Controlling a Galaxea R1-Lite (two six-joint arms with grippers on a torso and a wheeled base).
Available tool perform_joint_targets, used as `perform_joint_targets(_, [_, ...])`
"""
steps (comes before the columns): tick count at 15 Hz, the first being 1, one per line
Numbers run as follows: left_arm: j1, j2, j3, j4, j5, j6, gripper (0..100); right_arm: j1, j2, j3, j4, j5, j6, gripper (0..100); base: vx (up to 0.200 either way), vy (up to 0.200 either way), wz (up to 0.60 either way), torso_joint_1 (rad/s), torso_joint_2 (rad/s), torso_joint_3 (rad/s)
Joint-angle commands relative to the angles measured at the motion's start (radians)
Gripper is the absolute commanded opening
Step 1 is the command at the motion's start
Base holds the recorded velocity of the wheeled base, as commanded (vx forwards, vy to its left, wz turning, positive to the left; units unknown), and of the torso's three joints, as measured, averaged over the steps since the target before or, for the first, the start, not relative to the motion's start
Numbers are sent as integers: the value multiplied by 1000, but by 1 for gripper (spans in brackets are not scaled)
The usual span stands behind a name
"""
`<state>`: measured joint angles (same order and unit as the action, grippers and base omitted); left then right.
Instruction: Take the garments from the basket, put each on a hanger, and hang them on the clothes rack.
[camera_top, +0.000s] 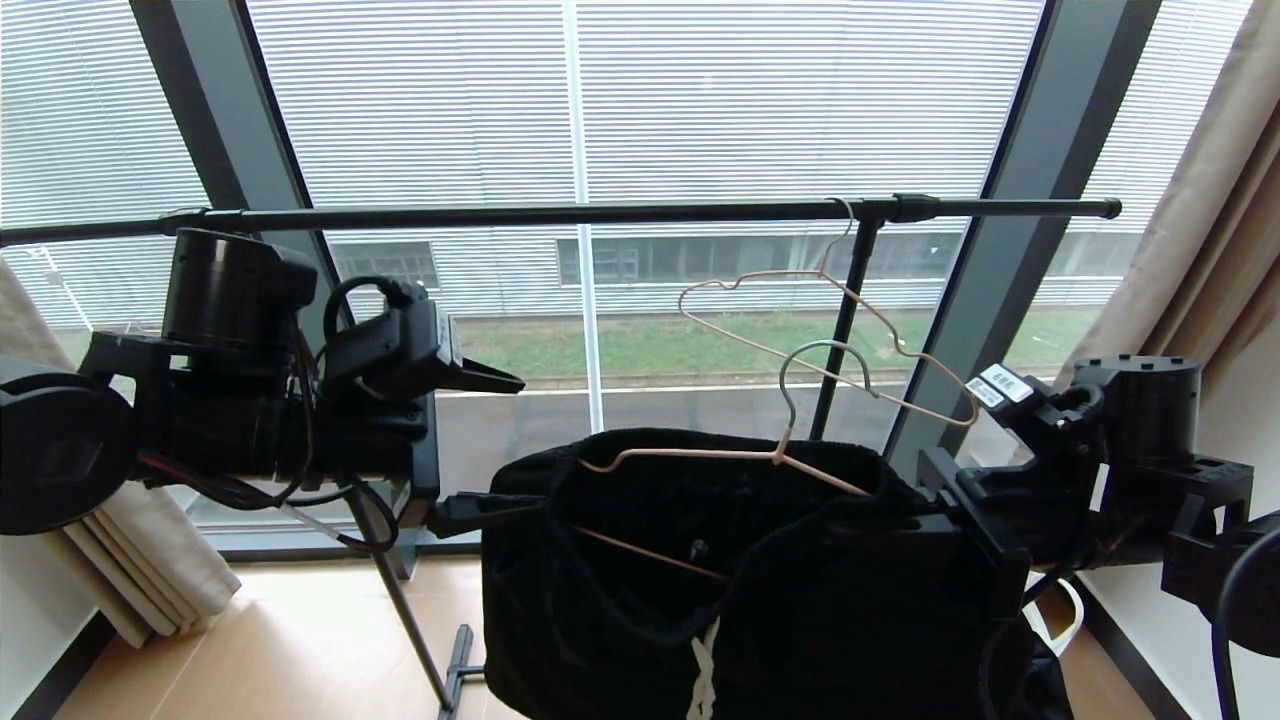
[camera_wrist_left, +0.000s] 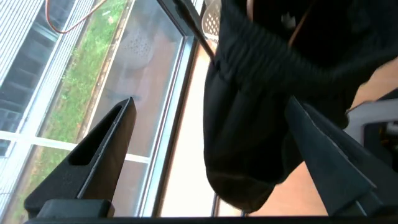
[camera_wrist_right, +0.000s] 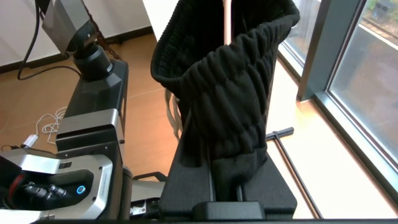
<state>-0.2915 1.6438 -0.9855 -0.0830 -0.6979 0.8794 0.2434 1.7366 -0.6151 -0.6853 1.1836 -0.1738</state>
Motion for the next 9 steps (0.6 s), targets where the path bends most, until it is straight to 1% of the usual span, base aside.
perform_joint_targets(1, [22, 31, 42, -15, -2, 67, 100, 0, 1, 0, 1, 1, -1, 0, 0, 0, 0, 0, 0, 0])
perform_joint_targets(4, [12, 63, 15, -15, 6, 67, 100, 4, -11, 15, 0, 2, -7, 0, 0, 0, 0, 0, 0, 0])
perform_joint_targets(5, [0, 74, 2, -15, 8, 64, 100, 5, -12, 21, 0, 4, -21, 0, 0, 0, 0, 0, 0, 0])
perform_joint_targets(6, [-26, 93, -22, -15, 23, 38, 100, 11, -14, 28, 0, 5, -38, 0, 0, 0, 0, 0, 0, 0])
perform_joint_targets(8, [-74, 113, -65, -15, 35, -54, 100, 27, -14, 31, 1, 5, -39, 0, 0, 0, 0, 0, 0, 0])
perform_joint_targets(9, [-97, 119, -74, -17, 46, -88, 100, 31, -14, 35, 0, 5, -47, 0, 0, 0, 0, 0, 0, 0])
